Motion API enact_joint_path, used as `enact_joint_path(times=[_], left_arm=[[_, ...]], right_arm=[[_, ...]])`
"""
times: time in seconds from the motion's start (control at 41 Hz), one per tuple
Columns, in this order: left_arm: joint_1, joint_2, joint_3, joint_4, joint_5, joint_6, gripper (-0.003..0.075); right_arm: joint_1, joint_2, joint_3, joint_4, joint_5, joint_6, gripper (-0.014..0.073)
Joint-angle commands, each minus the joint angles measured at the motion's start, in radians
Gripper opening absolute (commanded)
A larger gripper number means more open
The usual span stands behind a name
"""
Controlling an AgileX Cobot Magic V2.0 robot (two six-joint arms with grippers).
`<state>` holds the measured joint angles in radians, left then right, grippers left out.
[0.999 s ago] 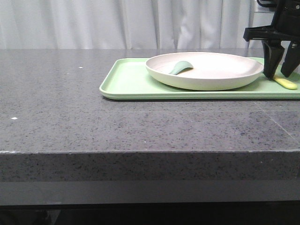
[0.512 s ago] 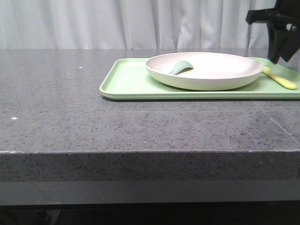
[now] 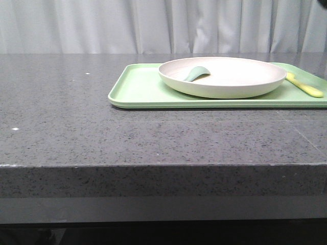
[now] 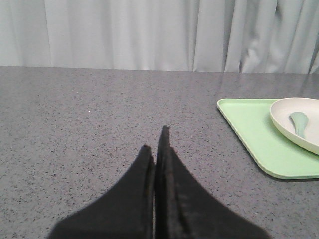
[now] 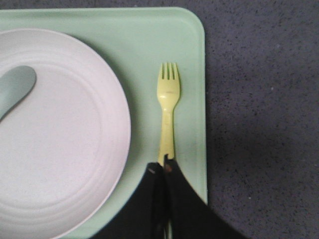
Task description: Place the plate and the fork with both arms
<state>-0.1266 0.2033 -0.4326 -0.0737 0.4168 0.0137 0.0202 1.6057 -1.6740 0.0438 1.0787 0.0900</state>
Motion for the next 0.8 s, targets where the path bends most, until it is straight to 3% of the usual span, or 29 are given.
enact_joint_path(times=[0.0,0.219,0.487,0.78], left_arm=[[0.003,0.012,-0.029,-0.002,-0.078,-0.003,-0.0018],[0.003,0.012,-0.029,-0.002,-0.078,-0.003,-0.0018],[0.003,0.012,-0.029,-0.002,-0.078,-0.003,-0.0018],[0.003,0.012,-0.029,-0.002,-0.078,-0.003,-0.0018]], right_arm=[[-0.006,-0.153,0.055,-0.009,-0.1,-0.01,-0.0067],[-0.006,-0.383,0.33,-0.009,-0.289,-0.026,-0.0067],[-0.006,-0.704,0.745,-0.009,-0.628,-0.09,-0.0067],[-0.006,-1.044,1.113,-0.009,-0.852,-0.09,-0.0067]])
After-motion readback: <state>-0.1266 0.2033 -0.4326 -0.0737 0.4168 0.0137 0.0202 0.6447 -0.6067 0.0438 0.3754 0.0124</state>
